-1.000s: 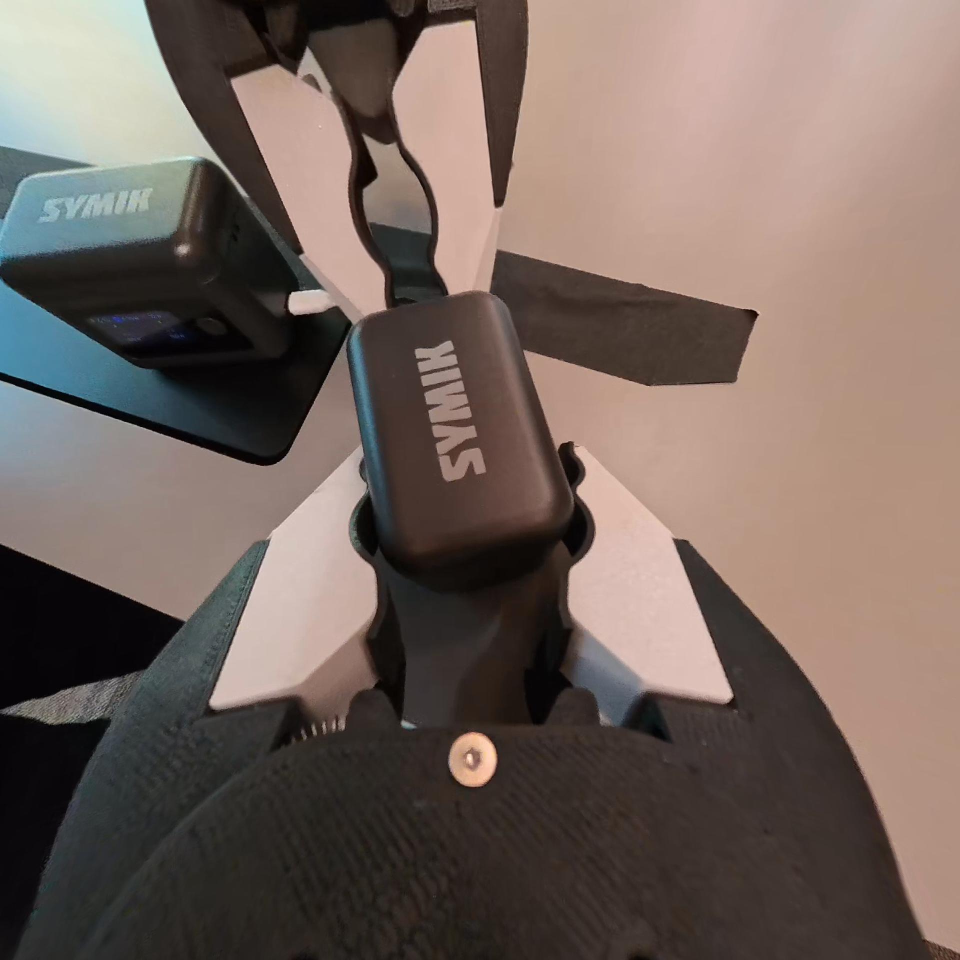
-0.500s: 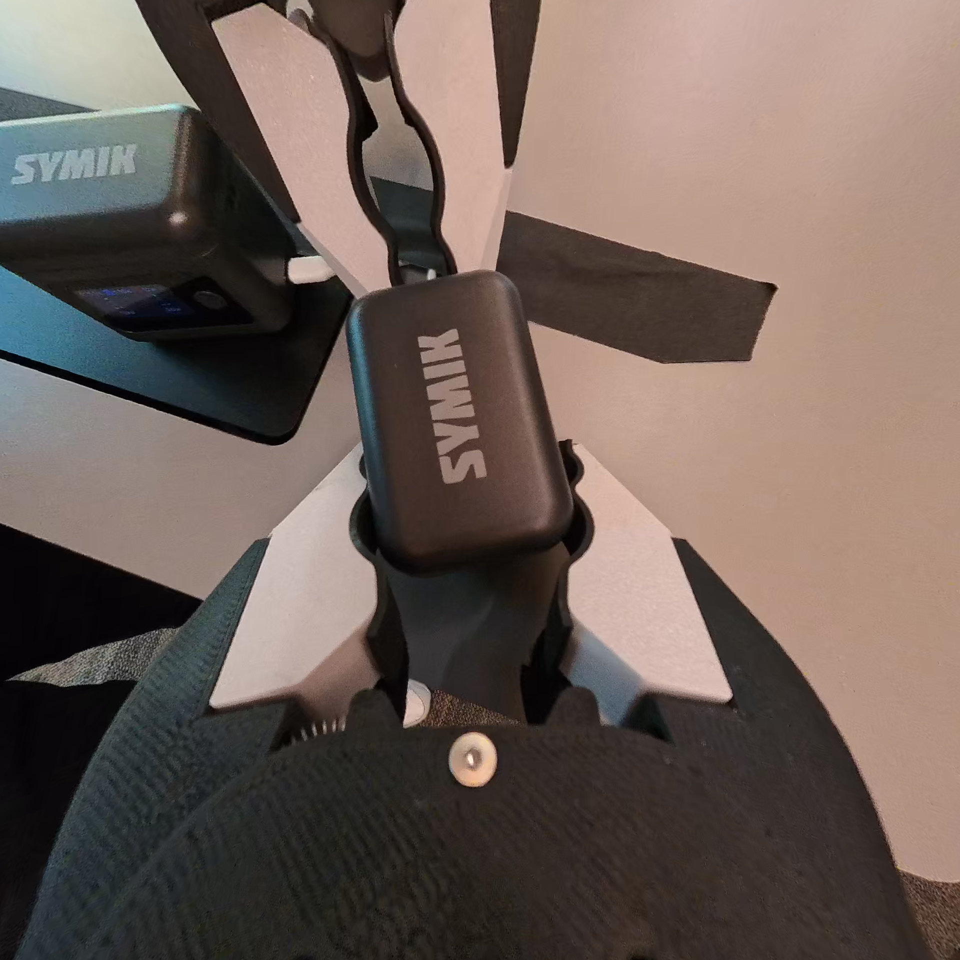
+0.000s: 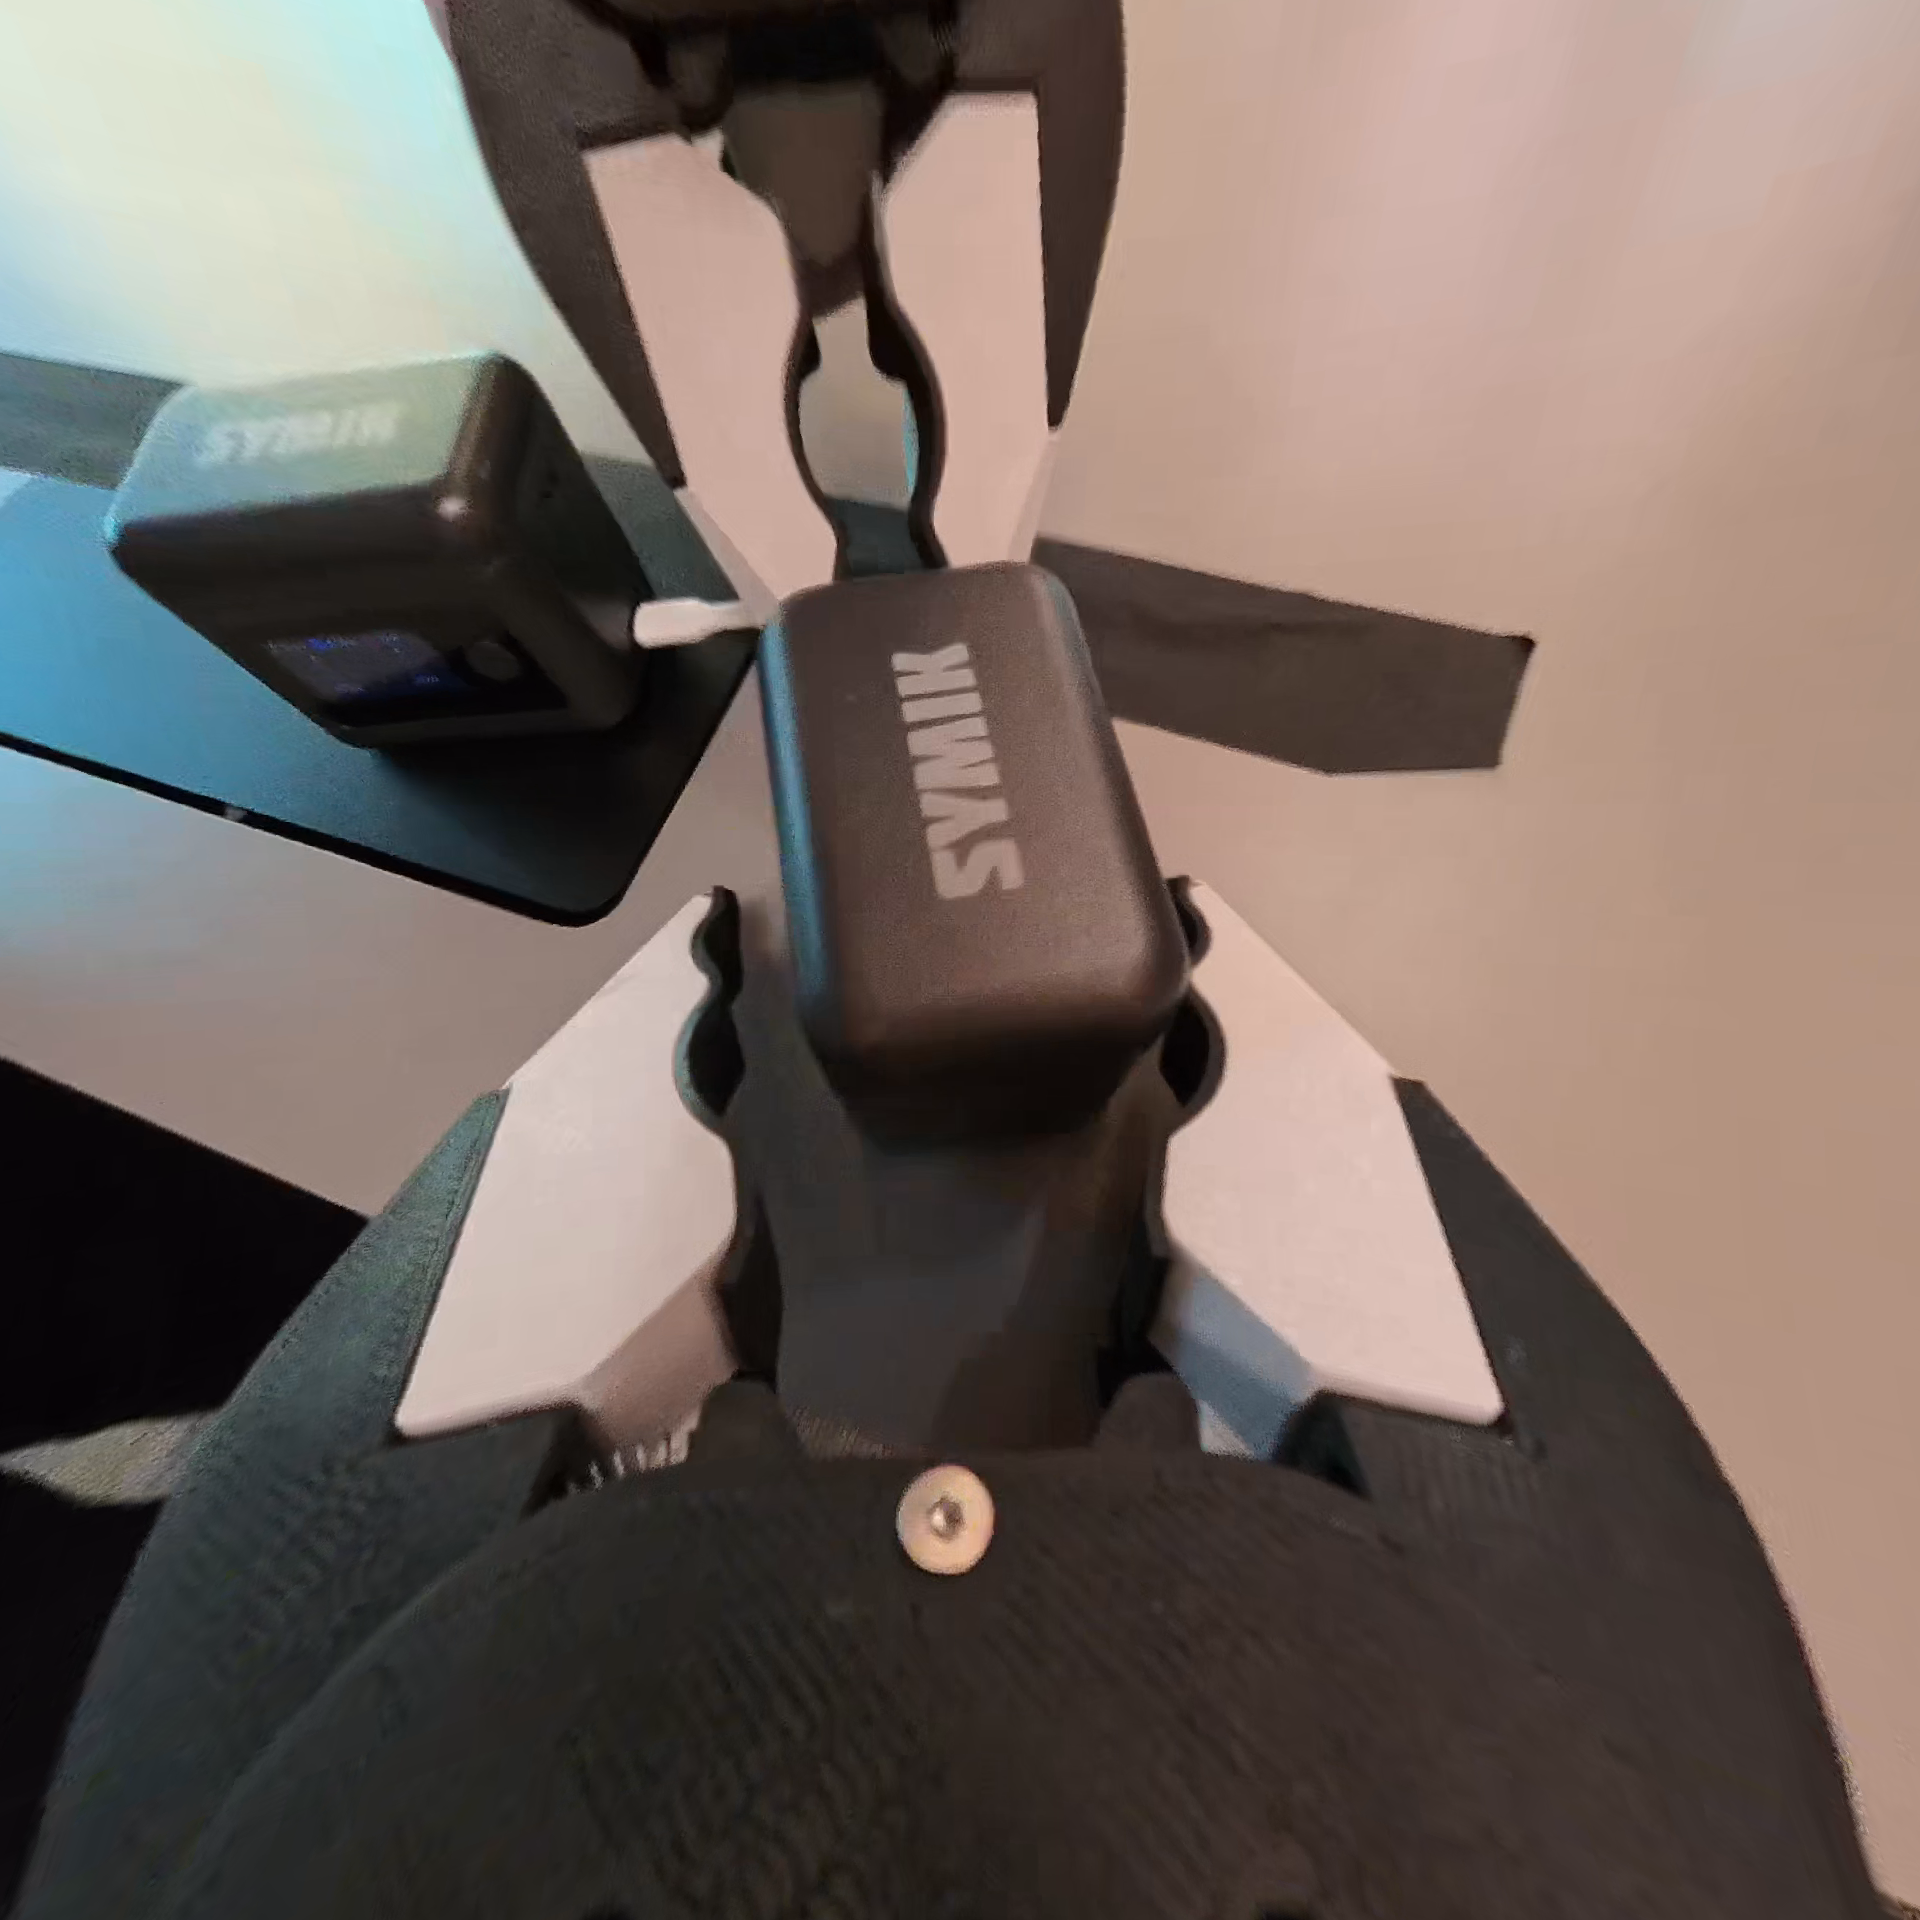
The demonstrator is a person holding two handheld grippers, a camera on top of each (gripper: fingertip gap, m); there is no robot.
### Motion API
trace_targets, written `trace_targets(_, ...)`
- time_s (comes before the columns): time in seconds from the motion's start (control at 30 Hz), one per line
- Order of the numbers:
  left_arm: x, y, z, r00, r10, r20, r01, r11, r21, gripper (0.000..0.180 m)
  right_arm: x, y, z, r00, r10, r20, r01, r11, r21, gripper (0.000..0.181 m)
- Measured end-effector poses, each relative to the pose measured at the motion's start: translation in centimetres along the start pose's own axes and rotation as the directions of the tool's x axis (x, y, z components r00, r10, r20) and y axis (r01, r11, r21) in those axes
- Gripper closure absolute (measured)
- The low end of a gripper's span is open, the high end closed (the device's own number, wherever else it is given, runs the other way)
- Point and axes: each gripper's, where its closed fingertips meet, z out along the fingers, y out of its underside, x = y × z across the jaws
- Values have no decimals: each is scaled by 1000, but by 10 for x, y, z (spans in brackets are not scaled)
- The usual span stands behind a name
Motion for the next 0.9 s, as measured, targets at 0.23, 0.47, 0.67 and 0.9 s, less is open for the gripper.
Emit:
trace_targets(0.23,1,1,0,996,-20,-83,22,999,24,170,7,-4,-4,997,-61,-42,64,995,81,116)
trace_targets(0.47,-1,0,1,995,102,-7,-102,995,3,170,8,-2,-4,1000,3,30,-4,999,38,119)
trace_targets(0.67,1,3,4,988,144,48,-142,989,-45,169,6,2,-6,999,-31,16,31,999,-7,120)
trace_targets(0.9,1,3,3,985,149,86,-146,989,-35,169,5,8,-7,998,-59,16,60,997,-39,121)
